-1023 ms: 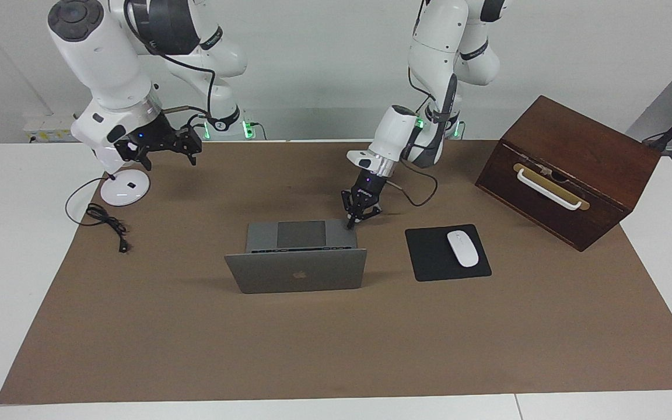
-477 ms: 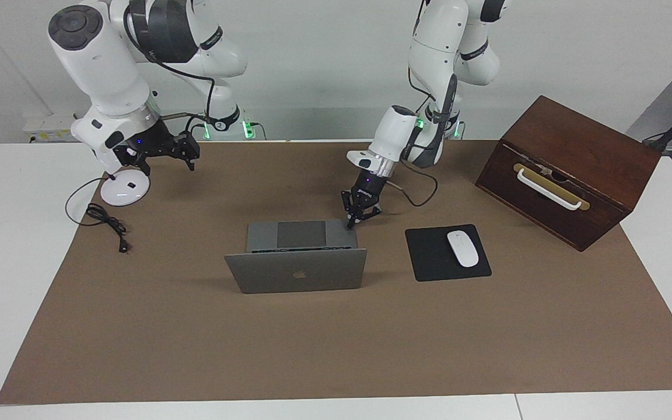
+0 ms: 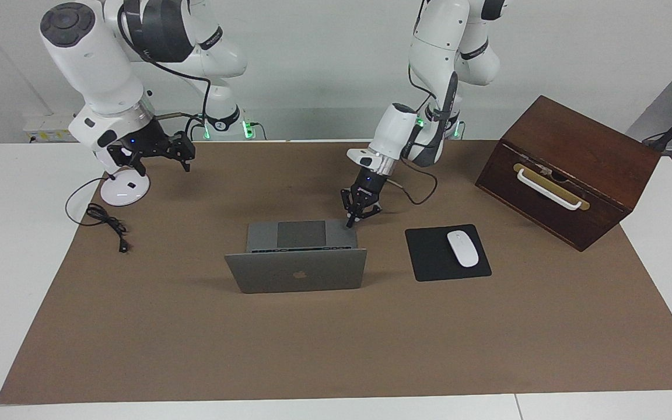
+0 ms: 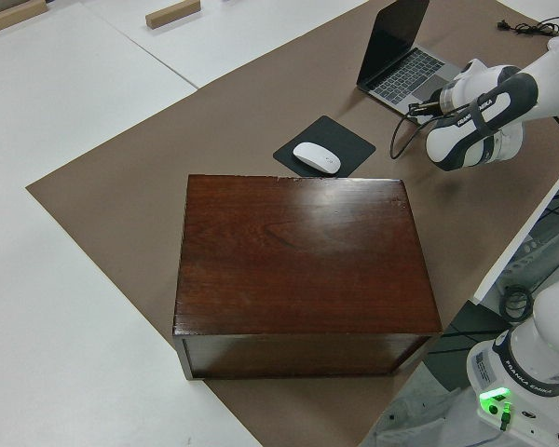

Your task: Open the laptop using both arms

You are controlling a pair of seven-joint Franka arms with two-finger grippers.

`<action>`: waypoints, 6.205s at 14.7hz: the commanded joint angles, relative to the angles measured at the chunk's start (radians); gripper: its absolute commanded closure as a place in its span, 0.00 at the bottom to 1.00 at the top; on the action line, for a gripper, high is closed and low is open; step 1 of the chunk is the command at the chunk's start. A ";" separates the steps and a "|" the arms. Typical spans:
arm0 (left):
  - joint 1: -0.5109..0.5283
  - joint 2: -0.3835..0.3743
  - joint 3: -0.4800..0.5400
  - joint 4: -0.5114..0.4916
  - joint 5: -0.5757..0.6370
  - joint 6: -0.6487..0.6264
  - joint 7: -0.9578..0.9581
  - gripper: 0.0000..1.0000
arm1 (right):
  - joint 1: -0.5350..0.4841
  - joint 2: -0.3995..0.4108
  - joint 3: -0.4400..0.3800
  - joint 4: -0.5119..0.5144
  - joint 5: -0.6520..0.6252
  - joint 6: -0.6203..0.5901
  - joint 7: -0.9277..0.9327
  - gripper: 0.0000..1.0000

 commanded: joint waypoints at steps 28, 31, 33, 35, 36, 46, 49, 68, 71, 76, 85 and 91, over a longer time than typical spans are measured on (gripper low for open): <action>0.457 -0.502 0.009 0.433 0.070 -1.638 0.040 0.00 | -0.016 -0.012 0.008 0.005 0.032 -0.014 0.011 0.00; 0.485 -0.502 0.012 0.435 0.069 -1.629 0.040 0.00 | -0.012 -0.012 0.008 0.005 0.032 -0.014 0.011 0.00; 0.533 -0.499 0.014 0.439 0.069 -1.620 0.037 0.00 | -0.010 -0.012 0.008 0.005 0.034 -0.012 0.011 0.00; 0.576 -0.495 0.014 0.450 0.069 -1.617 0.037 0.00 | -0.009 -0.012 0.008 0.005 0.034 -0.008 0.011 0.00; 0.594 -0.490 0.014 0.462 0.069 -1.618 0.041 0.00 | -0.009 -0.012 0.008 0.005 0.034 -0.009 0.011 0.00; 0.648 -0.438 0.014 0.562 0.067 -1.641 0.037 0.00 | -0.007 -0.012 0.013 0.005 0.034 0.014 0.011 0.00; 0.648 -0.383 0.015 0.678 0.066 -1.727 0.035 0.00 | -0.007 -0.012 0.013 0.005 0.034 0.017 0.011 0.00; 0.656 -0.228 0.049 0.926 0.075 -1.920 0.031 0.00 | 0.013 -0.011 0.012 0.002 0.034 0.041 0.011 0.00; 0.642 -0.232 0.060 0.923 0.081 -1.960 0.031 0.00 | 0.014 -0.011 0.012 0.002 0.034 0.041 0.011 0.00; 0.654 -0.238 0.087 0.918 0.072 -1.960 0.032 0.00 | 0.005 -0.011 0.012 0.002 0.034 0.041 0.011 0.00; 0.663 -0.241 0.086 0.920 0.074 -1.951 0.031 0.00 | -0.001 -0.011 0.010 0.001 0.034 0.041 0.010 0.00; 0.663 -0.242 0.084 0.920 0.074 -1.950 0.032 0.00 | 0.010 -0.011 0.012 -0.001 0.034 0.055 0.010 0.00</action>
